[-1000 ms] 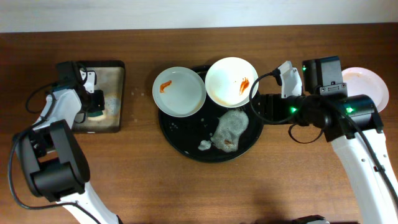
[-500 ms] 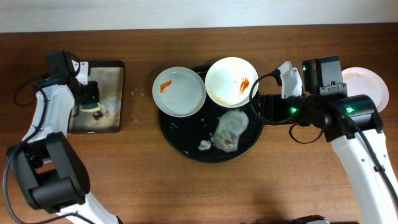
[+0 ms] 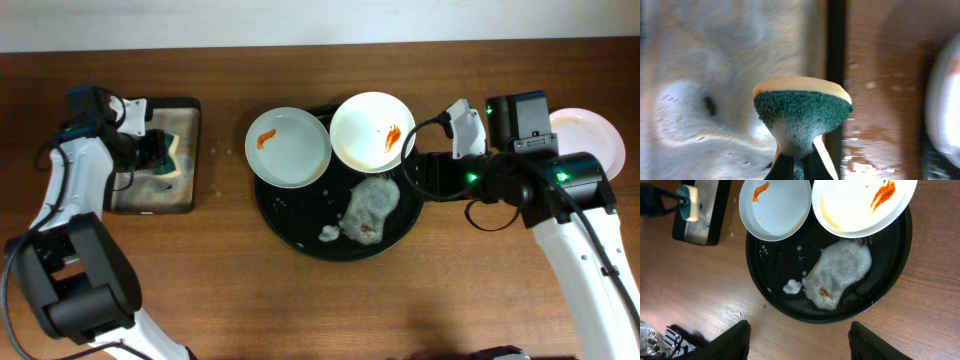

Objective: Clean dirty plates on tray and stack at the side

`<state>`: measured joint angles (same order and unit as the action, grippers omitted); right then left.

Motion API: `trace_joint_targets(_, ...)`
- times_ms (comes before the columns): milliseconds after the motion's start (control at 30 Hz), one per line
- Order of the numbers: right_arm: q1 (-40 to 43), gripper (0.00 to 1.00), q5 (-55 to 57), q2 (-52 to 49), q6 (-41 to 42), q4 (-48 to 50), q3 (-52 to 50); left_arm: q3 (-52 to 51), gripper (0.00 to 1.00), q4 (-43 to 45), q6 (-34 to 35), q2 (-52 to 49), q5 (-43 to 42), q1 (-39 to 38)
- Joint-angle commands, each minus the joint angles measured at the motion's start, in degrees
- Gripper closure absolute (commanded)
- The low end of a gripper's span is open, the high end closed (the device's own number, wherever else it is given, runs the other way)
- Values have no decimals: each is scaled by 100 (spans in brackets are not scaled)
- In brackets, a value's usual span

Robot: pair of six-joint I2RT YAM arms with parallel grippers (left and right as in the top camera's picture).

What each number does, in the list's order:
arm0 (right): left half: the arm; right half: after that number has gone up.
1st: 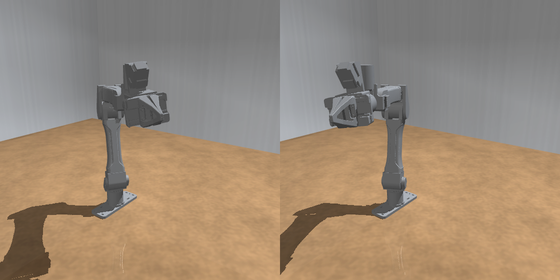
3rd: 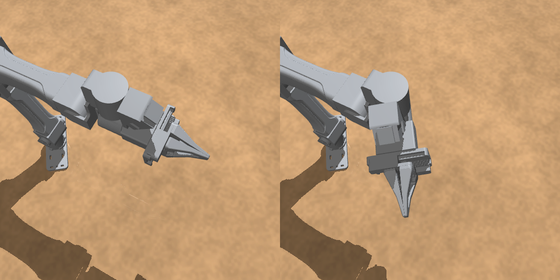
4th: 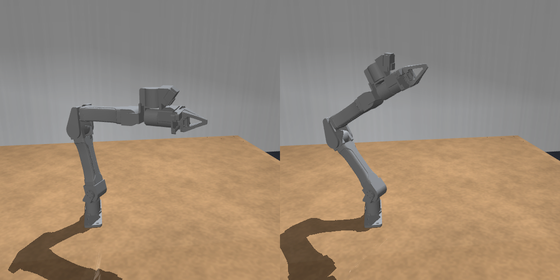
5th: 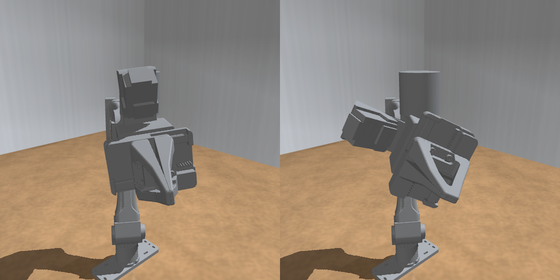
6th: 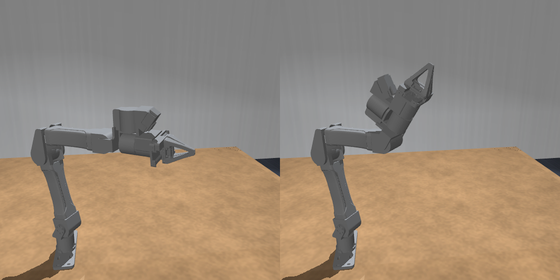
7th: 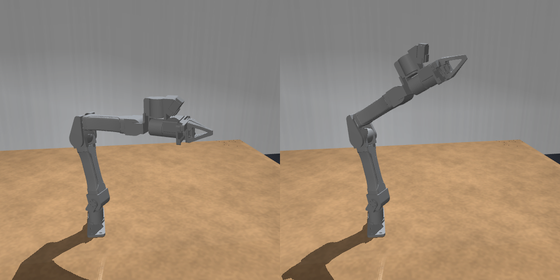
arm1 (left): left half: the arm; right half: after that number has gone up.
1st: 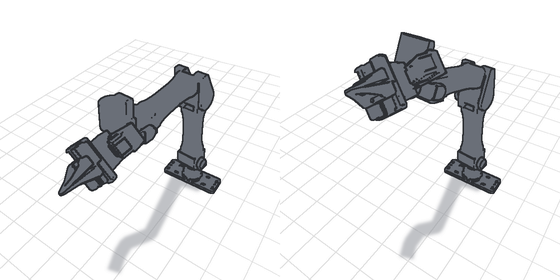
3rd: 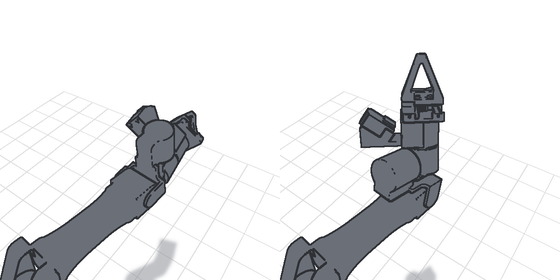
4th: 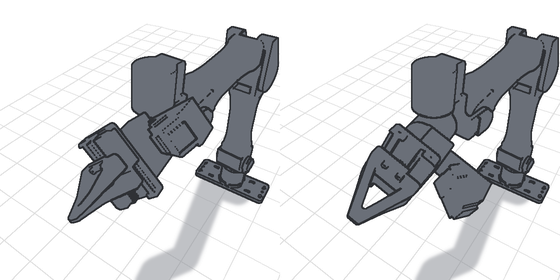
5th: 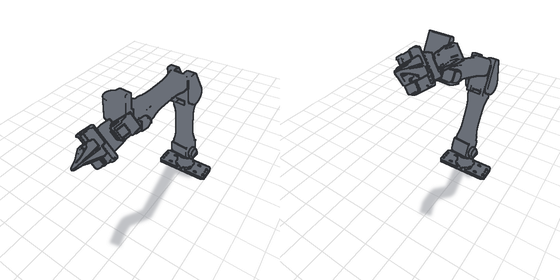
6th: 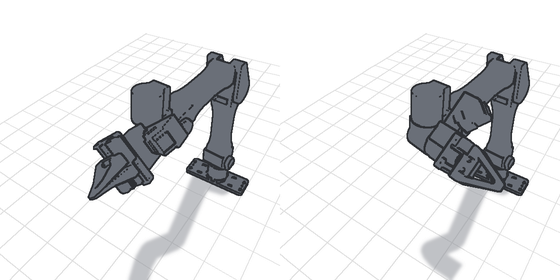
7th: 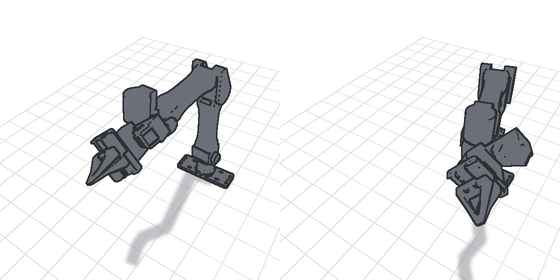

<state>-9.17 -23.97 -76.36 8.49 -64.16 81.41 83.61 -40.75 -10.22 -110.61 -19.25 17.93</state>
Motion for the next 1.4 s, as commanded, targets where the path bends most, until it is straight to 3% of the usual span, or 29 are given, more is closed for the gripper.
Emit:
trace_joint_targets(0, -33, 36, 63, -85, -81, -44, 24, 151, 100, -48, 50, 245, -1338, 267)
trace_joint_targets(133, -31, 36, 66, -83, -125, -44, 24, 151, 100, -52, 48, 243, -1775, 457)
trace_joint_targets(300, -31, 36, 66, -83, -125, -44, 24, 151, 100, 15, 52, 249, -4190, 369)
trace_joint_targets(467, -31, 36, 68, -83, -125, -44, 24, 153, 100, 90, 179, 254, -4177, -433)
trace_joint_targets(567, -31, 36, 68, -83, -122, -44, 24, 151, 100, 278, 374, 254, -3602, -970)
trace_joint_targets(700, -33, 36, 68, -114, -120, -37, 24, 151, 100, 472, 468, 254, -1880, -1888)
trace_joint_targets(800, -33, 36, 55, -256, -4, -35, 17, 151, 100, 546, 595, 251, -129, -2496)
trace_joint_targets(967, -175, 36, -415, -901, 293, 258, 13, 151, 100, 861, 623, 240, 1746, -3244)
trace_joint_targets(1267, -597, 37, -1360, -2446, 1478, 1775, 13, 149, 100, 874, 632, -79, 1969, -3364)
trace_joint_targets(1367, -682, 43, -1650, -2944, 1867, 2371, 13, 149, 100, 852, 632, -280, 1950, -3364)
